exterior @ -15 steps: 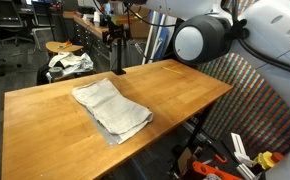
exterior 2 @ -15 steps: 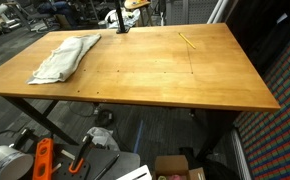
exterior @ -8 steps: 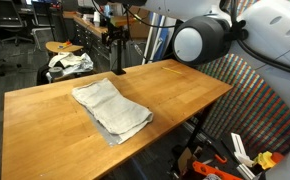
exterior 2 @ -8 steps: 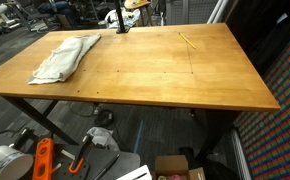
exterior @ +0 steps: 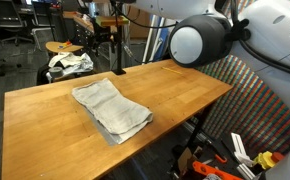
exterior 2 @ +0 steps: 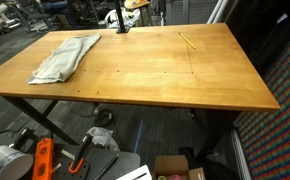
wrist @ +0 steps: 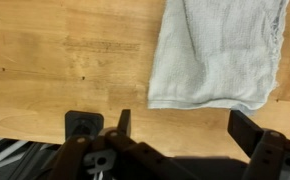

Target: Fold the white towel in half

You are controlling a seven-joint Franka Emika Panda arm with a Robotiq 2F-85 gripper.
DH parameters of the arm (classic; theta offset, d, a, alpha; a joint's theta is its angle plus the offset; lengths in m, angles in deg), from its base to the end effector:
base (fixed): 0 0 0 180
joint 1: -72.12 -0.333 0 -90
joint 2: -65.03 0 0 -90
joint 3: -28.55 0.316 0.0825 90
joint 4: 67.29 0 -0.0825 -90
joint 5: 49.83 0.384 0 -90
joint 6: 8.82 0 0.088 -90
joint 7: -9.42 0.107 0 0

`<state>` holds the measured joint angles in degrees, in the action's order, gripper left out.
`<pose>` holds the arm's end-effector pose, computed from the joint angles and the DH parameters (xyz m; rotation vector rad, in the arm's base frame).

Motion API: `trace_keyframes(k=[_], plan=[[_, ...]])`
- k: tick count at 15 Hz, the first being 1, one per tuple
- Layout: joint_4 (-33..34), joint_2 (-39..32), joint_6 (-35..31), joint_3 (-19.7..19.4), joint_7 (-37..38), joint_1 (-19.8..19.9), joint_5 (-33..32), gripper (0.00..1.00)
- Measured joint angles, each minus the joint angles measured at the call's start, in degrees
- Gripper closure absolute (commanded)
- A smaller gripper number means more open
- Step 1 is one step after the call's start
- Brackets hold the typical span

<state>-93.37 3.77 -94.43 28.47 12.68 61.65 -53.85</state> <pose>0.7697 0.1337 0.4035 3.0615 0.1852 -0.0329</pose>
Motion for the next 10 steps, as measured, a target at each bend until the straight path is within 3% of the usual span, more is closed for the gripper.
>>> trace_keyframes(k=[10], plan=[[-0.03,-6.20,-2.02,1.58,5.06,-4.31,1.75,0.00]])
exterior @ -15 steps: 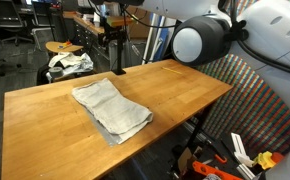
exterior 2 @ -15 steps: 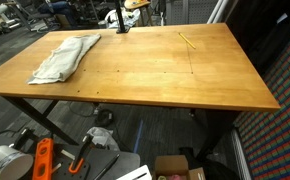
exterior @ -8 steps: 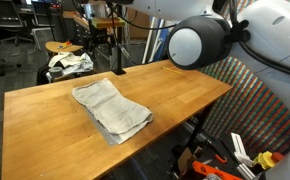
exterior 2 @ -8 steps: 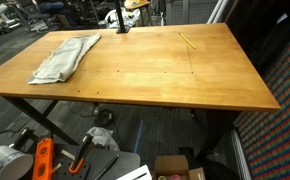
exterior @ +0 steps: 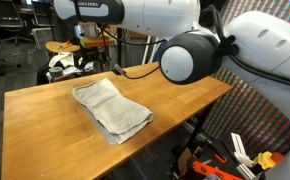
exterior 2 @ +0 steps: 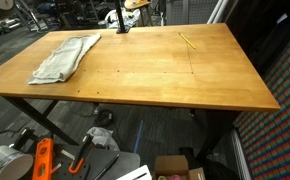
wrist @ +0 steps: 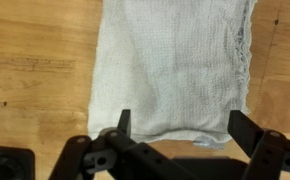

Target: Fold the white towel in half

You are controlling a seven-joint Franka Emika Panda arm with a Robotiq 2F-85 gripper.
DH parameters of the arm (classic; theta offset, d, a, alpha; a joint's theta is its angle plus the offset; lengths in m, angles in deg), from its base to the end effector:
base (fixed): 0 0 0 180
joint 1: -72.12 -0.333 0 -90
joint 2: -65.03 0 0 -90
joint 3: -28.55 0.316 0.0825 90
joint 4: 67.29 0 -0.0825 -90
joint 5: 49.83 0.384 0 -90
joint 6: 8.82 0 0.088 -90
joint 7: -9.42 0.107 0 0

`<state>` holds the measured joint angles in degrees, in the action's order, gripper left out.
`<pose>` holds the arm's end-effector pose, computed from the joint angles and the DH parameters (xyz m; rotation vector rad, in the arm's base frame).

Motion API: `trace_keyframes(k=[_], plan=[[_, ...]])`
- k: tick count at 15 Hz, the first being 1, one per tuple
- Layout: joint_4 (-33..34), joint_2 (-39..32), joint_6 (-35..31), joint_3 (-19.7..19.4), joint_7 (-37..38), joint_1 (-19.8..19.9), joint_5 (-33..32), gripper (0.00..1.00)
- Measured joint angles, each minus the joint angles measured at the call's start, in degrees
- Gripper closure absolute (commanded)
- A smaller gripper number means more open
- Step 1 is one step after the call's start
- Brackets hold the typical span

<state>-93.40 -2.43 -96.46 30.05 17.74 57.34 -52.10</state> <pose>0.7613 0.2048 0.3209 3.0955 0.1929 -0.1521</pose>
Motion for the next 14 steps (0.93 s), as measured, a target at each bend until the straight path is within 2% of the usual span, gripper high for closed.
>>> trace_keyframes(k=[6,14], plan=[[-0.02,-2.89,-0.06,0.74,1.96,0.82,2.69,0.00],[-0.02,-4.36,1.14,2.62,1.92,5.21,6.45,0.00]])
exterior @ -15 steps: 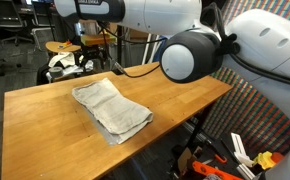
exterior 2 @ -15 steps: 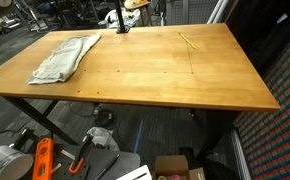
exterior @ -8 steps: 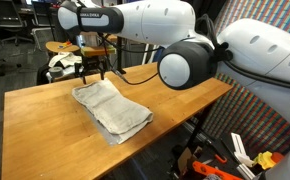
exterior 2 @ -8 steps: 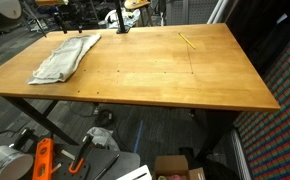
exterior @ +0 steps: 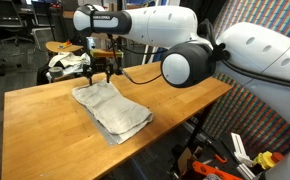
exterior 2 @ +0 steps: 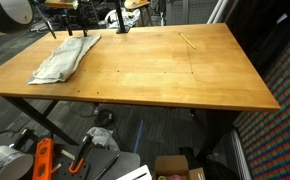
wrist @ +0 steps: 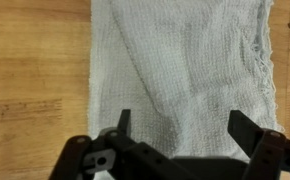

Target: Fold the white towel in half

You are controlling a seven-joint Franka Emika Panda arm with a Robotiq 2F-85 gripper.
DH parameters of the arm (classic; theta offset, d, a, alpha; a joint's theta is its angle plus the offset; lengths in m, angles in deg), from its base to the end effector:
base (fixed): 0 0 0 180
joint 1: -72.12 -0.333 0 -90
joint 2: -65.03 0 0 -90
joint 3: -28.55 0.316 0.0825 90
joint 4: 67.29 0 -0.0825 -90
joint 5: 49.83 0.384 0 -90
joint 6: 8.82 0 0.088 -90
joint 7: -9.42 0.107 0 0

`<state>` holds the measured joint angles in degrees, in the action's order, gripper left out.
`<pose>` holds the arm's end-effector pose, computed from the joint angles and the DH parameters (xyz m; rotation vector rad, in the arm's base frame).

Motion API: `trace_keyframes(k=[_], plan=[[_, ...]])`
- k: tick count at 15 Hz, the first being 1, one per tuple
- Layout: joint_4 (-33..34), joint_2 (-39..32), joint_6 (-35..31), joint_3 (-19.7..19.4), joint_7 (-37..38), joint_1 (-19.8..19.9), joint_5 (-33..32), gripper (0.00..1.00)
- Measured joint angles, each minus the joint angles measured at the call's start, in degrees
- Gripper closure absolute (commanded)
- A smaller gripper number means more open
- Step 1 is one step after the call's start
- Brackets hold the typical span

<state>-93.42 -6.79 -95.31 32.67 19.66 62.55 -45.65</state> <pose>0.7663 0.1603 0.2611 -3.0208 -0.0224 0.3366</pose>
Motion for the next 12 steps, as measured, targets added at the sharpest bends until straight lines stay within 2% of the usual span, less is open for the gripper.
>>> trace_keyframes(k=[7,12], plan=[[0.02,-0.99,-0.39,1.93,-0.04,2.06,2.92,0.00],[0.04,-3.07,-7.08,2.21,-0.32,0.85,2.94,0.00]])
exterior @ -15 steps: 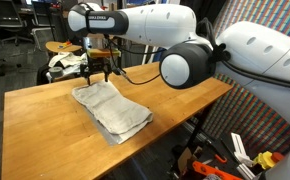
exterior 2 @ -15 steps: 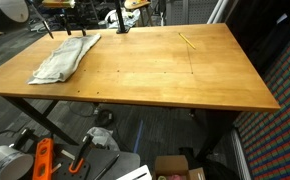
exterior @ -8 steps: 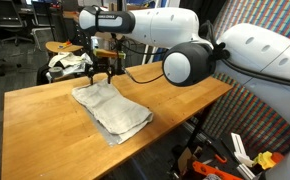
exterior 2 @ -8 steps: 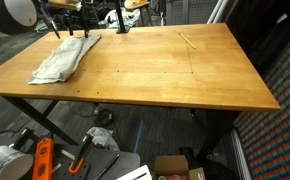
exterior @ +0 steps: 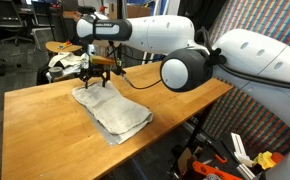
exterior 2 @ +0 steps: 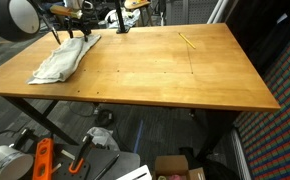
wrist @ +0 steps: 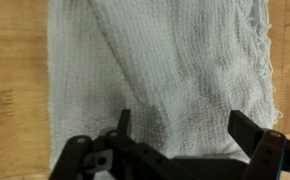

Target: Fold the white towel in half

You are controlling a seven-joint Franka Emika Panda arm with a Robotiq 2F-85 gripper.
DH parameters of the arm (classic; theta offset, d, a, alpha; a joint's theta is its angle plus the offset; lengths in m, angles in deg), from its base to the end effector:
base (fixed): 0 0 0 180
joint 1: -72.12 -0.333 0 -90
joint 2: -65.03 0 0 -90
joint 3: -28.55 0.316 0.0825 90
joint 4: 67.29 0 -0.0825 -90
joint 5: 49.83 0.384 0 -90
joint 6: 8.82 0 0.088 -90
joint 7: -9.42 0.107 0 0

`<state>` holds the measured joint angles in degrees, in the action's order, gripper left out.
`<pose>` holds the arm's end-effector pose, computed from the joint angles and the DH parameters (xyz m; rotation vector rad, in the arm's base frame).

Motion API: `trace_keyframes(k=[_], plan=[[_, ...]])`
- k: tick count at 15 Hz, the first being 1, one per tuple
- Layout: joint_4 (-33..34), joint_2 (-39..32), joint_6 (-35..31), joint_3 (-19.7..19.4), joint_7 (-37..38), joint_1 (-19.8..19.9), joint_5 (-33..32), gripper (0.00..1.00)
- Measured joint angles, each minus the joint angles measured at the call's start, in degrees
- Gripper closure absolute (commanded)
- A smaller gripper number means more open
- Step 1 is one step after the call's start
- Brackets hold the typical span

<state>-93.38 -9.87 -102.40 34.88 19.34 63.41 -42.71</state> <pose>0.7758 0.1660 0.2299 -2.9279 0.0017 0.2458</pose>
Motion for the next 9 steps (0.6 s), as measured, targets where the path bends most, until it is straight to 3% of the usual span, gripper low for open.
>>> trace_keyframes(k=[9], plan=[[0.03,-1.89,-6.93,-1.57,-4.01,-0.94,-3.07,0.00]])
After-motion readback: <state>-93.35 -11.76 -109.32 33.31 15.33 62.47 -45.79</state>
